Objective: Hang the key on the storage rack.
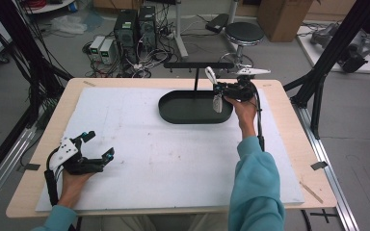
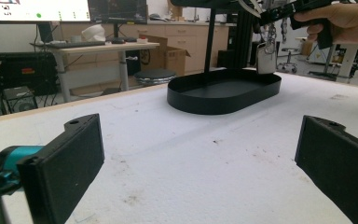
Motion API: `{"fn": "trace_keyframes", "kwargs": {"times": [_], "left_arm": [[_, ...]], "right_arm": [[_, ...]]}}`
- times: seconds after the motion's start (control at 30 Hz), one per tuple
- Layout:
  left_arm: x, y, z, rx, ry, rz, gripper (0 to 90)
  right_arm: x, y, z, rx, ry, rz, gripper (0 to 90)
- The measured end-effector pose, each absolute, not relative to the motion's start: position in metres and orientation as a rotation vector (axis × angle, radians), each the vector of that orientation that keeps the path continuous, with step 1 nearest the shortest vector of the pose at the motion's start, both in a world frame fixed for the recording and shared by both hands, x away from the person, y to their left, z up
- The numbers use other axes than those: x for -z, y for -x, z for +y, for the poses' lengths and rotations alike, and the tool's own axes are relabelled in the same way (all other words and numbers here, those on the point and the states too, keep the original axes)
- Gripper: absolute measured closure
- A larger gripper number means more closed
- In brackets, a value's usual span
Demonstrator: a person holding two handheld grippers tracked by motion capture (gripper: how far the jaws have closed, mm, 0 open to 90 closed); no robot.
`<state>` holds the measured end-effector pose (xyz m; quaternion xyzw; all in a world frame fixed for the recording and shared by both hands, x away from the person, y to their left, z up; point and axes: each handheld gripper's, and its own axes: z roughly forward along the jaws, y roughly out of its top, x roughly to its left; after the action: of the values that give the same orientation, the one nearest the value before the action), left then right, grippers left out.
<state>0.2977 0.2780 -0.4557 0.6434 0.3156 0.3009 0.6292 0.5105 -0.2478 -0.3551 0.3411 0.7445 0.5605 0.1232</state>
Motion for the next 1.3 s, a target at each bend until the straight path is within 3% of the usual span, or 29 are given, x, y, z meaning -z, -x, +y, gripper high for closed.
{"fn": "trace_keyframes", "kwargs": {"times": [0.8, 1.3], "left_arm": [[0.456, -0.297, 0.278, -0.698, -1.468, 0.713, 1.7], [0.456, -0.297, 0.279, -0.693, -1.464, 0.715, 1.7]], "right_arm": [[0.366, -0.518, -0.244, -1.678, -1.142, 2.090, 73.8], [0.371, -0.520, -0.235, -1.564, -1.166, 2.085, 68.4]]}}
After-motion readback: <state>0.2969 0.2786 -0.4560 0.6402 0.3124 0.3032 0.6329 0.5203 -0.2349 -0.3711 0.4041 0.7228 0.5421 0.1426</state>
